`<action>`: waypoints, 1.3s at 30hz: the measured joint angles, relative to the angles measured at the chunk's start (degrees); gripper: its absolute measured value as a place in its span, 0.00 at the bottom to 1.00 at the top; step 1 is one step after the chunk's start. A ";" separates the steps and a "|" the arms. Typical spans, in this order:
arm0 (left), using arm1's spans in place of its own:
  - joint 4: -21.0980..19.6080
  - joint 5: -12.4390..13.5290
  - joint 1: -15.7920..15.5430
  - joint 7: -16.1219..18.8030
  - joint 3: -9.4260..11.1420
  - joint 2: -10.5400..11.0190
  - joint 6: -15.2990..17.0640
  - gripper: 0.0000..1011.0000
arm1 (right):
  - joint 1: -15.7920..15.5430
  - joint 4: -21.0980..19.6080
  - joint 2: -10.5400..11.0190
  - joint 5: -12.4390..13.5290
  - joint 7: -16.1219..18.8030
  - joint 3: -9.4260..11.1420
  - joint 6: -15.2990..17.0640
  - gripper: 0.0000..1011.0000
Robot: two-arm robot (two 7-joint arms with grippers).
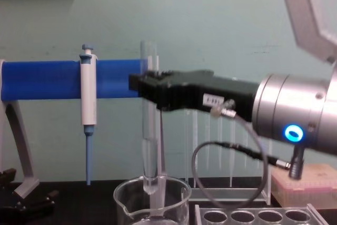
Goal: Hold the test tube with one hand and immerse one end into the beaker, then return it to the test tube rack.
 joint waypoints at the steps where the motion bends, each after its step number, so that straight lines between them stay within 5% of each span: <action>1: 0.00 0.00 0.00 0.00 0.00 0.00 0.00 0.99 | 0.00 0.00 0.00 0.00 0.00 0.00 0.00 0.22; 9: 0.00 0.00 0.00 0.00 0.00 0.00 0.00 0.99 | -2.00 5.27 -1.33 -3.09 0.19 -1.11 -5.76 0.22; 16: 0.00 0.00 0.00 0.00 0.00 0.00 0.00 0.99 | -3.44 7.11 -1.93 -4.53 0.44 -0.90 -7.73 0.22; 39: 0.00 0.00 0.00 0.00 0.00 0.00 0.00 0.99 | -5.20 8.81 -3.06 -6.24 0.64 0.06 -8.37 0.22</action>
